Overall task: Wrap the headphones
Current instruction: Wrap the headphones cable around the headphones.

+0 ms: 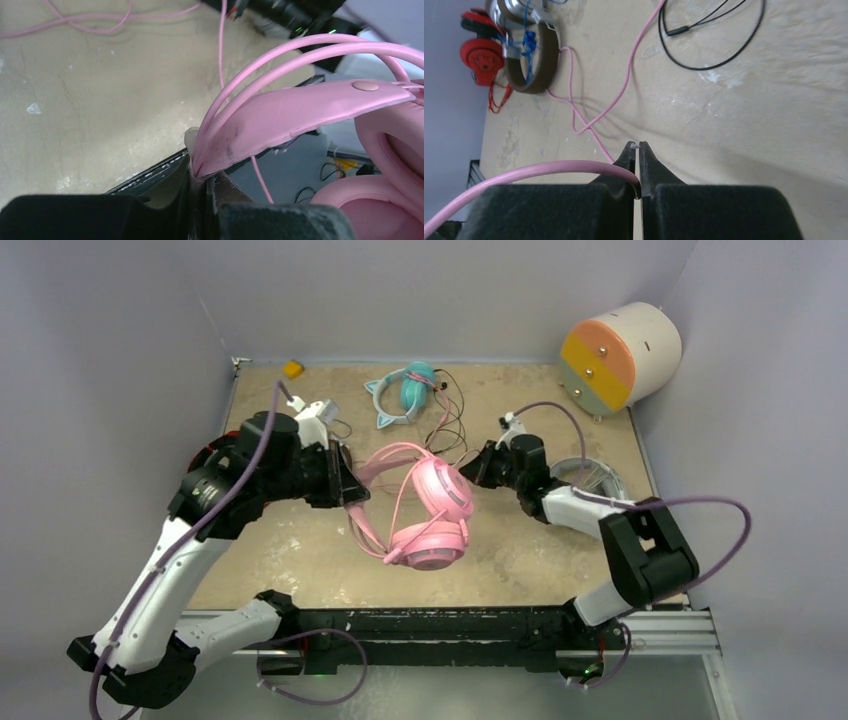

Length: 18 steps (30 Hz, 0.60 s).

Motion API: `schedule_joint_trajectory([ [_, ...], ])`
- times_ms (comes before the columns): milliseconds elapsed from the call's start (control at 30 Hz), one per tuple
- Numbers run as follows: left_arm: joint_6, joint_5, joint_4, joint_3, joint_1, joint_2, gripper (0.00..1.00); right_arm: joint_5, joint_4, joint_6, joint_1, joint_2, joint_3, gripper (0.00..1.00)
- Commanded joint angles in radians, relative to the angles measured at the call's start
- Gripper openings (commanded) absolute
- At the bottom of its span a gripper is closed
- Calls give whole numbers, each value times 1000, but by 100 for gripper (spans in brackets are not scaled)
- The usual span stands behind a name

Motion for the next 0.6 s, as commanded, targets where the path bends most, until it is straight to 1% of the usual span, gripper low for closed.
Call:
schedule_joint_trajectory([
  [0, 87, 114, 117, -85, 2, 2, 0, -3, -204, -54, -63, -159, 86, 0],
  [133, 170, 88, 134, -171, 1, 0, 0, 16, -388, -127, -82, -276, 159, 0],
  [200, 199, 35, 135, -205, -11, -4, 0, 2, -472, -163, -83, -325, 209, 0],
  [267, 217, -62, 135, -234, -38, -11, 0, -25, -538, -188, -83, -371, 253, 0],
  [333, 225, -195, 133, -262, -87, -14, 0, -45, -603, -204, -83, -403, 295, 0],
  [400, 240, -301, 145, -294, -156, -13, 0, -68, -651, -216, -83, -431, 330, 0],
  [500, 252, -424, 168, -344, -262, 6, 0, -109, -713, -233, -83, -462, 372, 0],
  [567, 247, -561, 155, -353, -310, 37, 0, -141, -749, -246, -83, -478, 401, 0],
])
